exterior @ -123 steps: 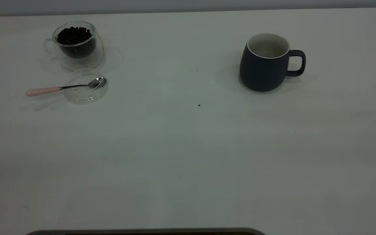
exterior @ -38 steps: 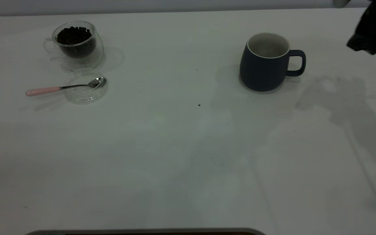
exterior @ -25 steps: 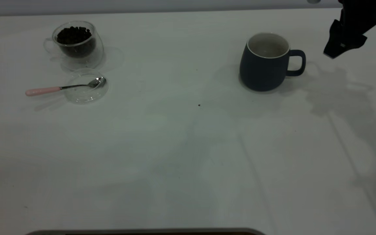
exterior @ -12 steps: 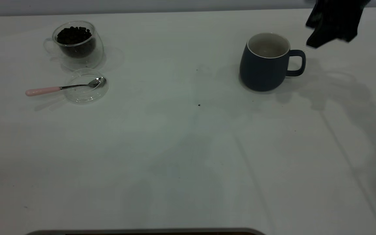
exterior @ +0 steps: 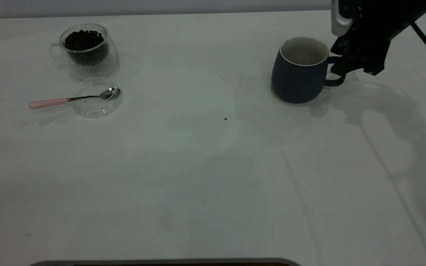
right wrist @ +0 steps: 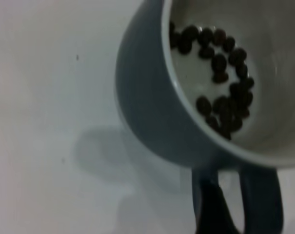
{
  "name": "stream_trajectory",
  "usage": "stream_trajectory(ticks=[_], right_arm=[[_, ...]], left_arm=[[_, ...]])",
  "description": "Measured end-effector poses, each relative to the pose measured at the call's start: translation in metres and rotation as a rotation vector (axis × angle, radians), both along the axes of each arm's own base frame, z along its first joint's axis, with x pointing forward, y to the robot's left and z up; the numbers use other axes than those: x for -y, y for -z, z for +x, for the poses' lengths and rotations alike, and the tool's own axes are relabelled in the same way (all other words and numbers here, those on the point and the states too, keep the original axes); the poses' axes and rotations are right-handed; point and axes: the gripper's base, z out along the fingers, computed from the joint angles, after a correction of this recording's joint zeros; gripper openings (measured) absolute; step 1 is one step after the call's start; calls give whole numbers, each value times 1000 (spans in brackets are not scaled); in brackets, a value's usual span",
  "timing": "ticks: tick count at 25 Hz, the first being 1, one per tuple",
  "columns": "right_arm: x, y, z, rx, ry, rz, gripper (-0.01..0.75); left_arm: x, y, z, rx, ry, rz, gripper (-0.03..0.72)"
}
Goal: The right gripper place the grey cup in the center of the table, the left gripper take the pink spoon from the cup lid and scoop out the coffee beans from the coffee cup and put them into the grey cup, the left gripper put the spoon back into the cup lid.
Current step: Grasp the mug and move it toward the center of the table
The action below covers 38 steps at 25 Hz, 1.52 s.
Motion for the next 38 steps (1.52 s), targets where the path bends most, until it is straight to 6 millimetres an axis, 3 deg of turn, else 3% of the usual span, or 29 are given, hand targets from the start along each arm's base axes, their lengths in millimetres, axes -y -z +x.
stream_trajectory(ticks=[4, 12, 27, 33, 38], right_arm=[[-11, 6, -1, -14, 13, 29, 459], [-62, 12, 4, 1, -54, 66, 459], [-141, 2, -6, 25, -123, 163, 456], [-151, 2, -6, 25, -110, 192, 457], [-146, -4, -5, -32, -20, 235, 457]], left_arm=[[0, 0, 0, 0, 0, 0, 462], [0, 0, 0, 0, 0, 0, 462], [0, 0, 0, 0, 0, 0, 462], [0, 0, 0, 0, 0, 0, 462], [0, 0, 0, 0, 0, 0, 462]])
